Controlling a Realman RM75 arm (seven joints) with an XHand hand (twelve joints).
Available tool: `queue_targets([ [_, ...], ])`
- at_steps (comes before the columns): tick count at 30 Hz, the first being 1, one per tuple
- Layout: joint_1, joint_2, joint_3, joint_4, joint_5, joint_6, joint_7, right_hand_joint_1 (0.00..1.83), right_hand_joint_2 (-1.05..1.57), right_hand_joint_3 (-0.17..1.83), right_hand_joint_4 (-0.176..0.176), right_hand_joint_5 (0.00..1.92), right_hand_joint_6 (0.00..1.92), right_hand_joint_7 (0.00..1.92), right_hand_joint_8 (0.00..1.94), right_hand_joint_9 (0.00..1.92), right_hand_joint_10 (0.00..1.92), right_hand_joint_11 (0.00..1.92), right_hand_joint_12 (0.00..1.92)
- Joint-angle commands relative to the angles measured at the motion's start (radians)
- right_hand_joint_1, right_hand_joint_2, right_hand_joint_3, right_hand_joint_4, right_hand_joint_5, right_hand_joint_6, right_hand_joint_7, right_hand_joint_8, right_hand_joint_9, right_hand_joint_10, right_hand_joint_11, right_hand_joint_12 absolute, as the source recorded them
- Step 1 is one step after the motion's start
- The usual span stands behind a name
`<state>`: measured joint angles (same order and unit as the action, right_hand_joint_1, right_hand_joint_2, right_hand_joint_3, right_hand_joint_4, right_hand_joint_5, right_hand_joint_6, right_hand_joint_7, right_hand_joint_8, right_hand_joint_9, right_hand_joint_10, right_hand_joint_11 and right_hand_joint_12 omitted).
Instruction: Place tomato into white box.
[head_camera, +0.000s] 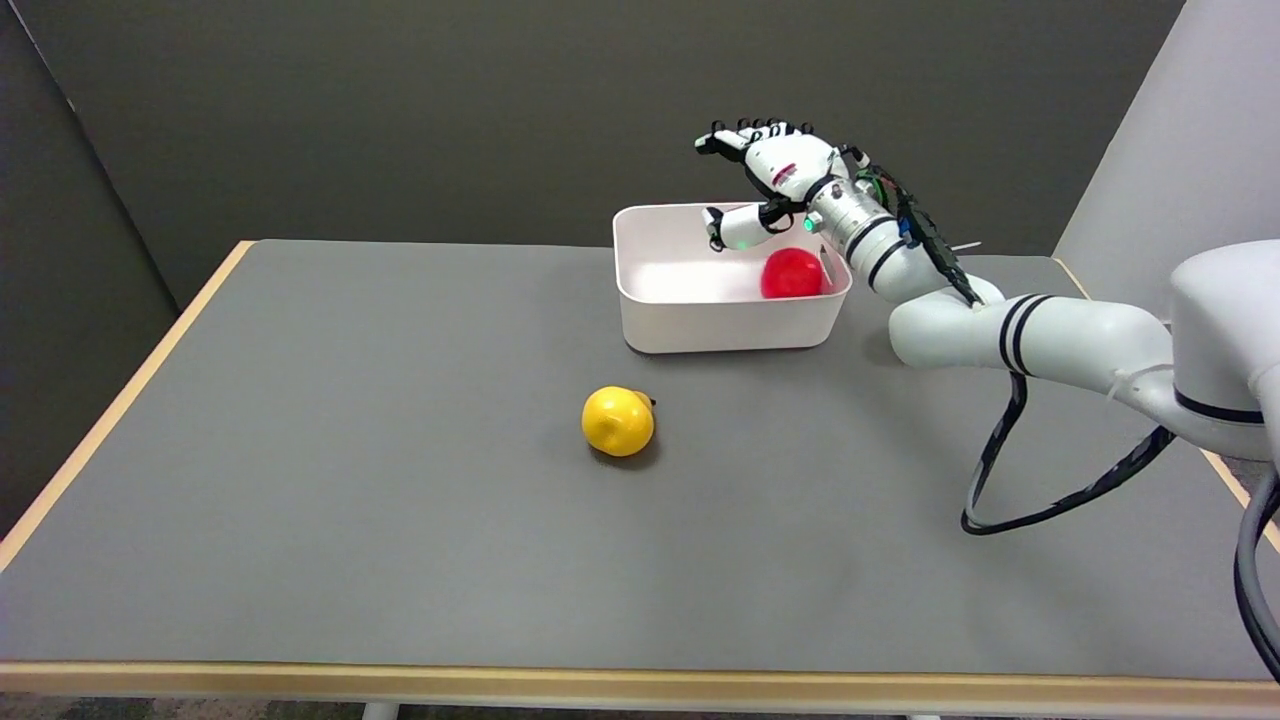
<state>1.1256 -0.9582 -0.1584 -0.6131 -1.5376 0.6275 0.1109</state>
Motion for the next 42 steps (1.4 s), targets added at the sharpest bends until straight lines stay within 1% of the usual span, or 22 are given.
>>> queue_targets([
  [1,-0.011,0.040,0.017,-0.055,0.003,0.014,0.003,0.40,0.65,1.04,0.134,0.13,0.45,0.20,0.34,0.19,0.57,0.12,1.00],
  [4,-0.020,0.047,0.034,-0.060,0.003,0.022,0.013,0.39,0.65,1.04,0.132,0.12,0.44,0.19,0.33,0.18,0.57,0.12,0.99],
  [5,-0.025,0.052,0.040,-0.064,0.004,0.027,0.034,0.39,0.65,1.02,0.131,0.13,0.42,0.20,0.31,0.18,0.56,0.11,1.02],
  [7,-0.038,0.071,0.054,-0.077,0.004,0.044,0.121,0.39,0.66,0.99,0.129,0.14,0.40,0.20,0.29,0.19,0.54,0.09,1.05],
  [10,-0.047,0.110,0.055,-0.107,0.004,0.081,0.244,0.37,0.66,0.99,0.128,0.14,0.39,0.21,0.29,0.19,0.55,0.09,1.05],
  [12,-0.056,0.151,0.055,-0.163,0.016,0.116,0.353,0.36,0.66,0.99,0.130,0.14,0.41,0.22,0.31,0.21,0.56,0.10,1.06],
  [16,-0.086,0.266,0.055,-0.299,0.053,0.233,0.529,0.36,0.67,0.99,0.134,0.16,0.43,0.26,0.34,0.24,0.60,0.13,1.09],
  [21,-0.174,0.465,0.055,-0.482,0.074,0.433,0.713,0.35,0.67,1.00,0.141,0.18,0.45,0.30,0.38,0.27,0.64,0.16,1.12],
  [26,-0.299,0.628,0.055,-0.613,0.067,0.606,0.828,0.34,0.67,1.00,0.144,0.19,0.46,0.31,0.39,0.28,0.65,0.17,1.14],
  [29,-0.390,0.713,0.054,-0.650,0.053,0.722,0.881,0.30,0.66,1.03,0.146,0.19,0.48,0.31,0.43,0.29,0.67,0.19,1.11],
  [31,-0.447,0.734,0.055,-0.639,0.038,0.794,0.925,0.30,0.66,1.02,0.148,0.19,0.48,0.32,0.43,0.30,0.68,0.20,1.13],
  [36,-0.578,0.737,0.055,-0.568,0.004,0.923,1.050,0.30,0.67,1.00,0.149,0.21,0.49,0.34,0.43,0.32,0.70,0.20,1.18],
  [39,-0.649,0.732,0.055,-0.521,0.009,0.957,1.118,0.30,0.67,1.00,0.149,0.21,0.49,0.34,0.44,0.32,0.70,0.21,1.19],
  [42,-0.695,0.729,0.055,-0.492,0.049,0.950,1.138,0.30,0.67,1.00,0.149,0.21,0.49,0.34,0.44,0.32,0.71,0.22,1.20],
])
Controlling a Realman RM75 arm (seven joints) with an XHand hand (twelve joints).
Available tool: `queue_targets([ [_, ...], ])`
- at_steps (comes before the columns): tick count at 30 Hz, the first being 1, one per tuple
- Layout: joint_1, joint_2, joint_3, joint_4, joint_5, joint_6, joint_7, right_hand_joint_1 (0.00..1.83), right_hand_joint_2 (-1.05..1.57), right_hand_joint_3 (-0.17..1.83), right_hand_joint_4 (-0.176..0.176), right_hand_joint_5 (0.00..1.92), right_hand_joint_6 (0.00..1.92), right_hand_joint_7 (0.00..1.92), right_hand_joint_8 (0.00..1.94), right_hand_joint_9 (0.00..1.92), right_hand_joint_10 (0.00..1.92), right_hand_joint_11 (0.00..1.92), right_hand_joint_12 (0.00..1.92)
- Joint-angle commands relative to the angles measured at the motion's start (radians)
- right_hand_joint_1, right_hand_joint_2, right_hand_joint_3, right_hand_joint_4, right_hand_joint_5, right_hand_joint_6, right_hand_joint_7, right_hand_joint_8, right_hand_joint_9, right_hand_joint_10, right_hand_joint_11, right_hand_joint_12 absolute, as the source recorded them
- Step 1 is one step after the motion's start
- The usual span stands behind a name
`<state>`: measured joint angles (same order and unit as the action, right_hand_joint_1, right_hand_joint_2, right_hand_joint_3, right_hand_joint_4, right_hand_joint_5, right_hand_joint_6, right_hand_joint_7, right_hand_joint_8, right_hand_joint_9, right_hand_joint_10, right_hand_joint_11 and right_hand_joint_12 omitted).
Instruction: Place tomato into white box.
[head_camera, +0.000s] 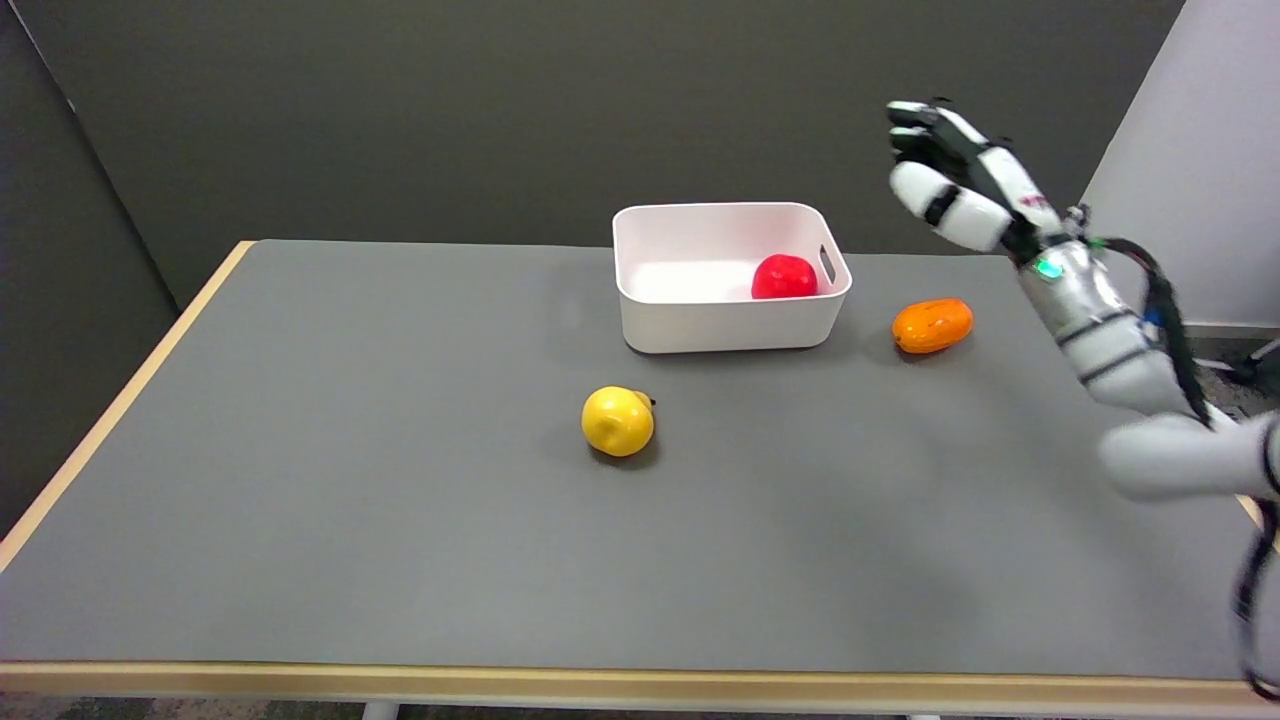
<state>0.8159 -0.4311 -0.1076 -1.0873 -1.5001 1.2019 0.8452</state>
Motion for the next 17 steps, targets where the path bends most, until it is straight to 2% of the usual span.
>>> queue_targets([
  [1,-0.397,0.200,0.005,-0.007,0.030,0.377,0.404,0.30,0.67,1.00,0.149,0.21,0.49,0.34,0.44,0.32,0.71,0.22,1.20],
  [5,-0.443,0.200,0.004,0.009,0.074,0.409,0.405,0.30,0.67,1.00,0.145,0.20,0.48,0.34,0.44,0.32,0.71,0.23,1.21],
  [12,-0.526,0.198,0.066,0.003,0.053,0.450,0.405,0.29,0.68,1.00,0.145,0.20,0.48,0.34,0.43,0.32,0.71,0.23,1.21],
  [17,-0.525,0.198,0.073,-0.021,0.049,0.441,0.397,0.30,0.68,1.00,0.145,0.20,0.48,0.34,0.43,0.32,0.71,0.24,1.22],
])
